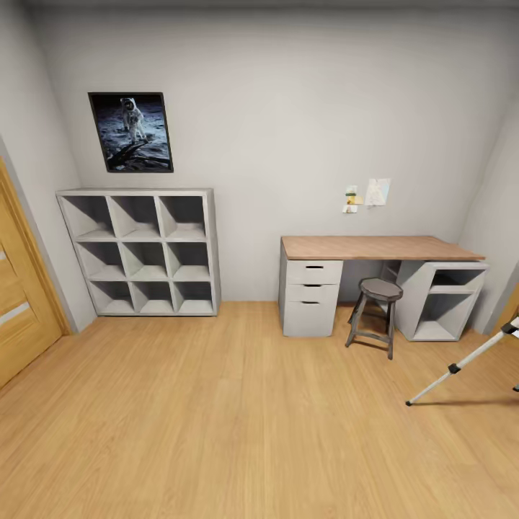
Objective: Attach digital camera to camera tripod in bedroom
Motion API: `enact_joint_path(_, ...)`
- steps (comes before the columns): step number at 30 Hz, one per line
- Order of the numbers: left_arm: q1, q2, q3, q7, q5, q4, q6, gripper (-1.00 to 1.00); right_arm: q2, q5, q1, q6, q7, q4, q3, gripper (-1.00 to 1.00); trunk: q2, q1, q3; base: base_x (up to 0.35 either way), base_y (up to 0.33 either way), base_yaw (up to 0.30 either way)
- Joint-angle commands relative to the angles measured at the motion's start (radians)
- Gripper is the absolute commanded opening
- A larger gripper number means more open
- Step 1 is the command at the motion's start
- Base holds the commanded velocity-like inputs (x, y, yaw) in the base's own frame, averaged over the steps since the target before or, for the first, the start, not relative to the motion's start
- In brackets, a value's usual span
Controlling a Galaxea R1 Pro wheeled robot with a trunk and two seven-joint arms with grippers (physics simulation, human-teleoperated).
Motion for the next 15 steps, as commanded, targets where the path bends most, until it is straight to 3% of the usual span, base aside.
enact_joint_path(1, 0.003, -0.003, 0.006, -0.002, -0.002, -0.006, -0.006, 1.00, -0.002, 0.006, -0.002, -0.006, -0.003, 0.000, 0.006, 1.00, 0.000, 0.000, 0.000, 0.000, 0.000, 0.000)
enact_joint_path(15, 0.003, -0.005, 0.013, -0.002, 0.001, -0.025, -0.013, 1.00, -0.011, 0.009, -0.002, -0.010, -0.001, 0.000, 0.006, 1.00, 0.000, 0.000, 0.000, 0.000, 0.000, 0.000)
